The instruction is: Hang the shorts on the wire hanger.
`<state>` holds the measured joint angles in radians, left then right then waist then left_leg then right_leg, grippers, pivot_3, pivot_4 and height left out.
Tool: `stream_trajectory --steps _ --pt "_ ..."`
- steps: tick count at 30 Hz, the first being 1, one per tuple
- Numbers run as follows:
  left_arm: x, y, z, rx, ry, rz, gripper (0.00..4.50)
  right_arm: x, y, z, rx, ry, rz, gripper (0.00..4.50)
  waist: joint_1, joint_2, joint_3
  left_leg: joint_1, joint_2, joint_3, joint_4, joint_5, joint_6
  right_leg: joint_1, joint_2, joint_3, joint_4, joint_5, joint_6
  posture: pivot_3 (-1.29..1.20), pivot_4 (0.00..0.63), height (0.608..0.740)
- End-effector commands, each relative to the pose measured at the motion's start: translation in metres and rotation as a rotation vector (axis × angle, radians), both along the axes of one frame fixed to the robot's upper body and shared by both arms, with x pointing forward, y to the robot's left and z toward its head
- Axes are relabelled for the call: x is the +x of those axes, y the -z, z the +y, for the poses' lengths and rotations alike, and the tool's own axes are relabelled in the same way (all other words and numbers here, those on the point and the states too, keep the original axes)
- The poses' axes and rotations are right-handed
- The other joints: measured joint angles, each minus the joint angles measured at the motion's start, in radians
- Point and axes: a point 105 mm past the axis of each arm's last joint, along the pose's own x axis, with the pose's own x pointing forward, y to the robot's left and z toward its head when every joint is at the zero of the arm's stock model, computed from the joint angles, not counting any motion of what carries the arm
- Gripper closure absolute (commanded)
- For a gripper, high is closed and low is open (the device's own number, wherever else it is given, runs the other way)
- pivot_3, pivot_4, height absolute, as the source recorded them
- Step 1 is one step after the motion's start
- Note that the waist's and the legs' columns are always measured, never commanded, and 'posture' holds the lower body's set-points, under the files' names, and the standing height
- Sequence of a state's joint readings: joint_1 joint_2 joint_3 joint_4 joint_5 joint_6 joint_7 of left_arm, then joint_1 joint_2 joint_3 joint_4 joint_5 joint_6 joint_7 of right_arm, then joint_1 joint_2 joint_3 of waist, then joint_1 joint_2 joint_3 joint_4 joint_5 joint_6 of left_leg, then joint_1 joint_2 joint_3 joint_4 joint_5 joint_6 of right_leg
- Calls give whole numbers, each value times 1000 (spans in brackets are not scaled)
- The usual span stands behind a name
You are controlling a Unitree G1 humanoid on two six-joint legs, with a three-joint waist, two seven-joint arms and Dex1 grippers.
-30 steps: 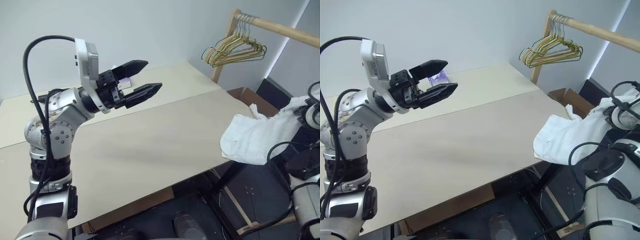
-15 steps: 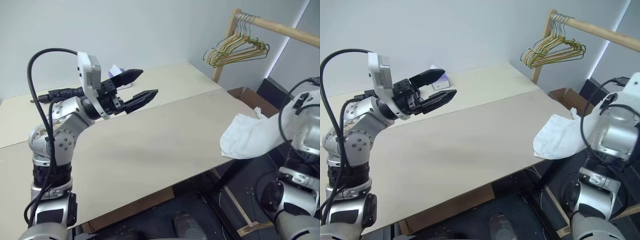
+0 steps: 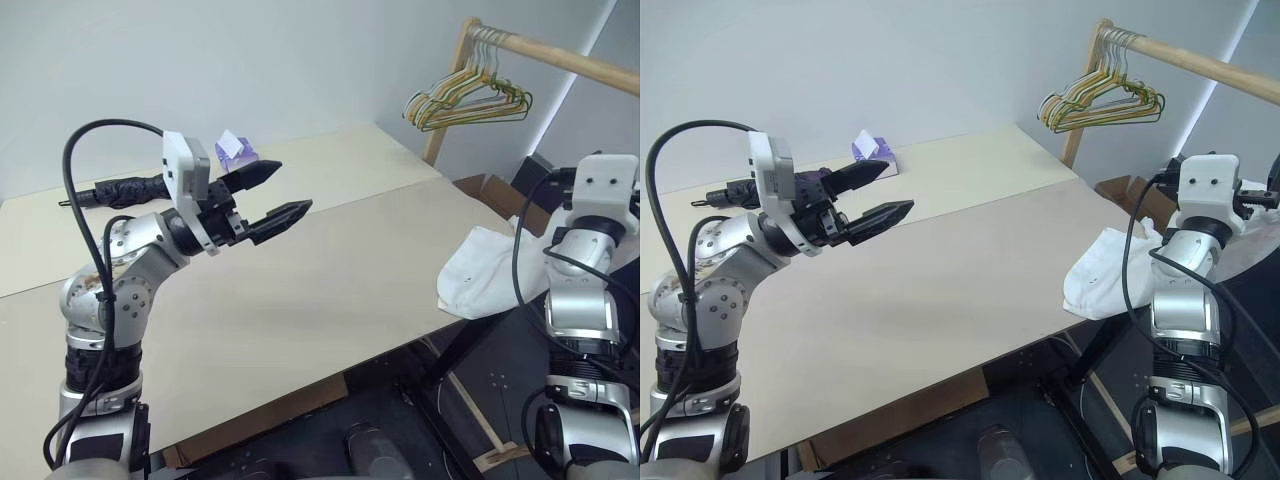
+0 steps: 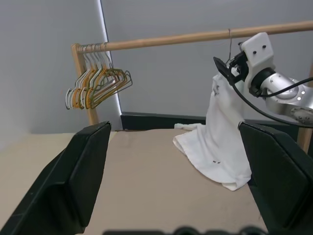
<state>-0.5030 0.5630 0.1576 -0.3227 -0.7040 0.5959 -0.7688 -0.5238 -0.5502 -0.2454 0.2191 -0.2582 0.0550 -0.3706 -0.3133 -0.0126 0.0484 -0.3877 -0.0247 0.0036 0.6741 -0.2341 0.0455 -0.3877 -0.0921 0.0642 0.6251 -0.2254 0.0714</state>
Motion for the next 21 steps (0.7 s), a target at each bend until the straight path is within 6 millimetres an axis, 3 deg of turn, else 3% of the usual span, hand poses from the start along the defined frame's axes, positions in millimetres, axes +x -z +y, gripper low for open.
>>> stream_trajectory --steps 1,4,6,9,13,21 --pt "-3 -5 3 33 -36 -62 0 7 -17 29 -42 -266 -13 46 1 -1 0 0 0 0 0 0 0 0 0 0 0 0 0 -227 36 740" --pt "0 13 14 94 -125 -90 0 18 -2 81 26 -739 183 46 3 -2 1 1 0 0 0 0 0 1 0 0 0 0 0 -201 33 740" --pt "-3 27 21 157 -151 -88 0 12 8 114 36 -1018 322 46 0 -2 1 4 1 1 -2 -1 0 3 1 2 -1 0 0 -193 32 740" --pt "-10 45 28 228 -165 -69 0 -3 20 148 31 -1316 521 46 17 -3 3 4 3 1 -3 -1 0 1 3 2 0 0 0 -165 32 740" --pt "-18 53 33 258 -189 -18 0 -7 35 174 -58 -1475 691 46 70 -4 4 4 4 1 -3 -1 0 1 1 2 -1 0 -1 -102 36 740" --pt "-46 61 52 318 -286 17 0 6 36 206 -94 -1634 739 46 188 -4 9 4 6 1 -5 -2 -1 -4 2 1 0 2 -6 27 49 740"
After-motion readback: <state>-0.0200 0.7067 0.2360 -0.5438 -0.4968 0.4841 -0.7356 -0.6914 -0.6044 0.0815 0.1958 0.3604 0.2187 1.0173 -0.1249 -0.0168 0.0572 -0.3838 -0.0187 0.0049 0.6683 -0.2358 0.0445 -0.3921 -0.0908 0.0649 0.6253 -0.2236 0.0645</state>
